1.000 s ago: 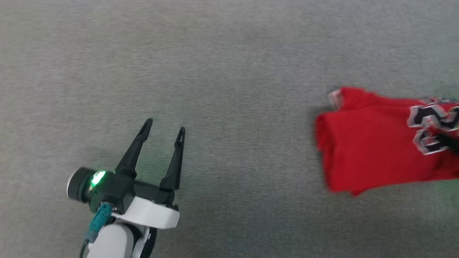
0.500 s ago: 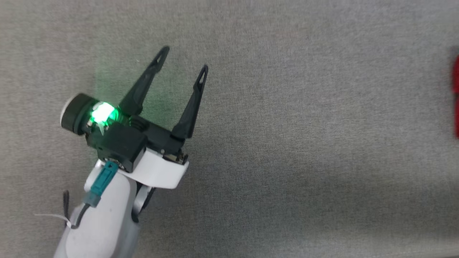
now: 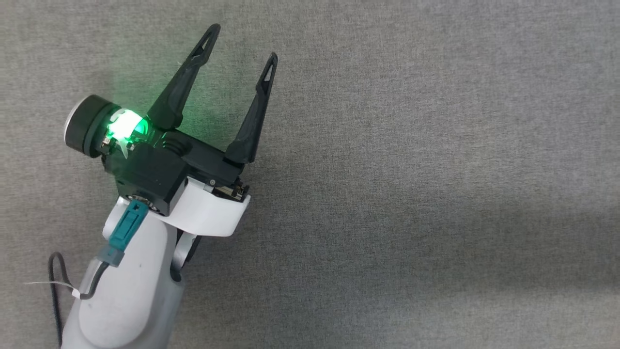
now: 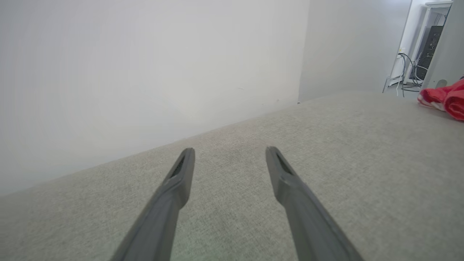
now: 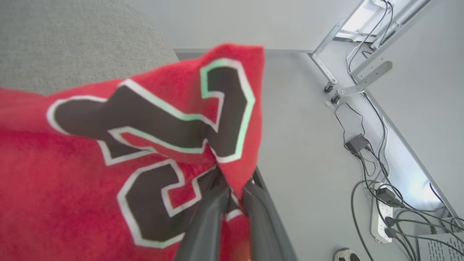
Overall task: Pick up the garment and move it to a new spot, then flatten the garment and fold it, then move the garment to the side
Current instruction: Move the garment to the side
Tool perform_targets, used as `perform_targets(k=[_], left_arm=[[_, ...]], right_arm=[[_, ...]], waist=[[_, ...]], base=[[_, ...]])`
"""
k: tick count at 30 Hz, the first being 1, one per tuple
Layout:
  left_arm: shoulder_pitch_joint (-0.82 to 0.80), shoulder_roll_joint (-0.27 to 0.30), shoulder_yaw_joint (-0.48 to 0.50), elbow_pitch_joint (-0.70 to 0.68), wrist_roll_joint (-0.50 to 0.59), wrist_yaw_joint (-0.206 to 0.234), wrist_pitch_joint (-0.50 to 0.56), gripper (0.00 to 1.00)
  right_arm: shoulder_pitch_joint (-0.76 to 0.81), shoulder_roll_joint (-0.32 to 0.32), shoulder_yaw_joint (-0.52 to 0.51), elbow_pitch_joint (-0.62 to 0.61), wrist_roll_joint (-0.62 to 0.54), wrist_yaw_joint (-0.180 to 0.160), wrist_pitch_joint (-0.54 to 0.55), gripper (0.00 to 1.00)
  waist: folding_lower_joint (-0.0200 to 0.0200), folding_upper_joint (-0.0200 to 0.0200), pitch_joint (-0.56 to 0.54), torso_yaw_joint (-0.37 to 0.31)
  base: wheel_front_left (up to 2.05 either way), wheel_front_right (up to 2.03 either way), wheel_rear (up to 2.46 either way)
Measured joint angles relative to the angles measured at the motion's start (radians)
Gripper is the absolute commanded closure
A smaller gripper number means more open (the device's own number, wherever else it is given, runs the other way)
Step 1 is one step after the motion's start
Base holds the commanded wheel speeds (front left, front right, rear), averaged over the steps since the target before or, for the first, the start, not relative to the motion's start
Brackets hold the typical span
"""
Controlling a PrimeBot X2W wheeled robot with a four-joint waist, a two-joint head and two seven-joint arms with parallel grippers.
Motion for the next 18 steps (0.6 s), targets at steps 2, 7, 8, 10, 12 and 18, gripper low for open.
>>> perform_targets(k=[2, 7, 8, 10, 12, 18], left_arm=[[0.011, -0.005, 0.006, 0.008, 0.000, 0.000, 0.000, 0.00], [0.072, -0.033, 0.035, 0.037, -0.006, 0.000, 0.000, 0.00], [0.088, -0.038, 0.043, 0.041, -0.009, 0.000, 0.000, 0.00], [0.123, -0.052, 0.061, 0.043, -0.015, 0.000, 0.000, 0.00], [0.162, -0.067, 0.078, 0.051, -0.023, 0.000, 0.000, 0.00], [0.275, -0.099, 0.122, 0.089, -0.039, 0.000, 0.000, 0.00]], right_arm=[[-0.017, 0.007, 0.006, 0.033, -0.021, 0.000, -0.020, 0.05], [-0.025, 0.018, 0.044, 0.079, -0.075, 0.000, -0.066, 0.00], [-0.024, 0.023, 0.058, 0.077, -0.084, 0.000, -0.072, 0.00], [-0.018, 0.037, 0.090, 0.064, -0.101, 0.000, -0.085, 0.00], [-0.004, 0.059, 0.113, 0.046, -0.102, 0.000, -0.096, 0.00], [0.069, 0.141, 0.193, -0.036, -0.104, 0.000, -0.122, 0.00]], waist=[[0.0000, 0.0000, -0.014, 0.002], [0.0000, 0.0000, -0.076, 0.009], [0.0000, 0.0000, -0.092, 0.011], [0.0000, 0.0000, -0.127, 0.015], [0.0000, 0.0000, -0.164, 0.020], [0.0000, 0.0000, -0.278, 0.046]], base=[[0.00, 0.00, 0.00], [0.00, 0.00, 0.00], [0.00, 0.00, 0.00], [0.00, 0.00, 0.00], [0.00, 0.00, 0.00], [0.00, 0.00, 0.00]])
